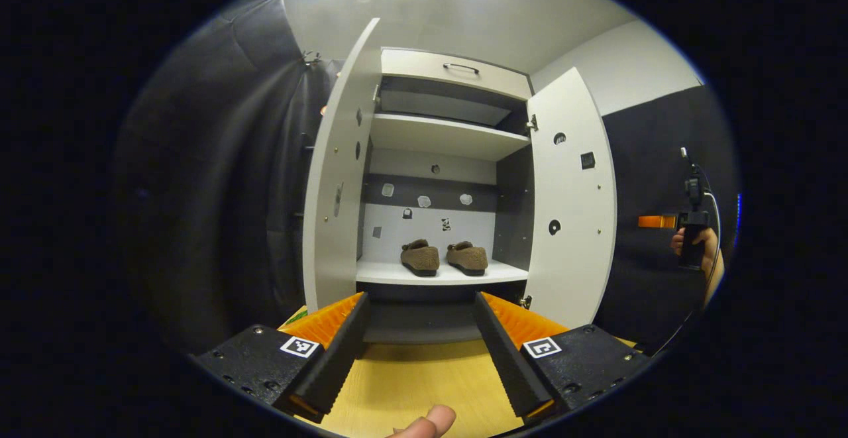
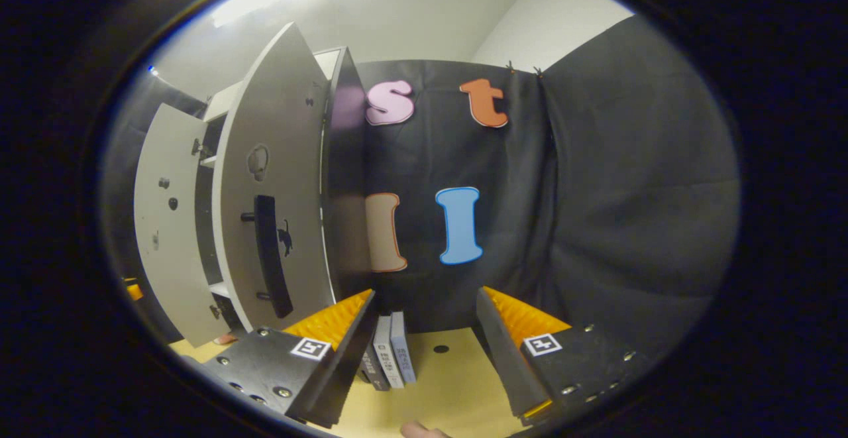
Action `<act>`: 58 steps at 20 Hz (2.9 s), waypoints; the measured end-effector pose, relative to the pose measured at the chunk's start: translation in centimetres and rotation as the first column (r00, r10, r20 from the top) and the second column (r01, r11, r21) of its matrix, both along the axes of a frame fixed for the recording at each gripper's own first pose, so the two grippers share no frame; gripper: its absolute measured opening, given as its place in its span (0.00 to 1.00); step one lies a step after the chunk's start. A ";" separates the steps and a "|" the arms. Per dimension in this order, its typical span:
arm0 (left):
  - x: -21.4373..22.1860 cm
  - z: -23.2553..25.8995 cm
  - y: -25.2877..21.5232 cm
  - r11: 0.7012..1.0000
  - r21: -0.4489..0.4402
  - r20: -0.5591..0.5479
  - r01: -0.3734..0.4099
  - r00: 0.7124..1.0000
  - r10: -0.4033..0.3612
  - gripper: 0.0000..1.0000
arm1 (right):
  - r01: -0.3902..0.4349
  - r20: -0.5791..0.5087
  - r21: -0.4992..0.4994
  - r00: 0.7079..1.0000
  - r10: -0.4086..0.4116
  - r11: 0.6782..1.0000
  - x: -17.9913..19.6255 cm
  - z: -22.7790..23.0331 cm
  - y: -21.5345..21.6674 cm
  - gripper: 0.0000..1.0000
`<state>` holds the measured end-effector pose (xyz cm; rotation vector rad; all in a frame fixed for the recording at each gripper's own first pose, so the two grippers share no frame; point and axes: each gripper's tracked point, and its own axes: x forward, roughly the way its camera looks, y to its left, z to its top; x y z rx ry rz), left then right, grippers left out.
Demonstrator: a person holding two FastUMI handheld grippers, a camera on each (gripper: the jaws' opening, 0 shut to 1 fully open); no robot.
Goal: Grab one shoe with the right hand and put it into the shoe cabinet, grab the other shoe with the left hand and put it into the shoe cabinet; then close the right door with the right hand and the left door with the left hand.
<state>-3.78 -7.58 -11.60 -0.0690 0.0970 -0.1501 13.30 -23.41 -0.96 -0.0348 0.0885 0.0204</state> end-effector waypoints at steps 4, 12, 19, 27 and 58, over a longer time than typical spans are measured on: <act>-1.6 -0.4 0.4 1.000 -0.024 0.007 0.006 1.000 -0.006 0.96 | -0.001 -0.030 -0.042 1.000 -0.001 0.999 2.4 -0.9 2.3 0.92; -3.1 -0.8 3.1 0.999 -0.038 -0.011 0.014 1.000 -0.014 0.96 | -0.035 -0.078 0.011 0.996 0.036 0.999 4.1 -2.6 7.7 0.93; -4.0 -1.7 2.7 0.996 -0.063 -0.046 0.062 0.997 -0.065 0.96 | 0.030 -0.048 -0.034 0.998 -0.031 0.999 3.1 -2.1 8.8 0.94; -4.0 -2.0 1.8 0.996 -0.035 -0.045 0.079 0.996 -0.080 0.96 | -0.041 -0.068 -0.034 0.997 0.038 0.999 2.6 -2.9 15.0 0.91; 3.0 -0.6 18.0 0.985 0.054 -0.020 -0.164 0.986 0.165 0.96 | -0.202 -0.012 0.151 0.978 0.206 0.968 -7.9 -6.3 24.9 0.98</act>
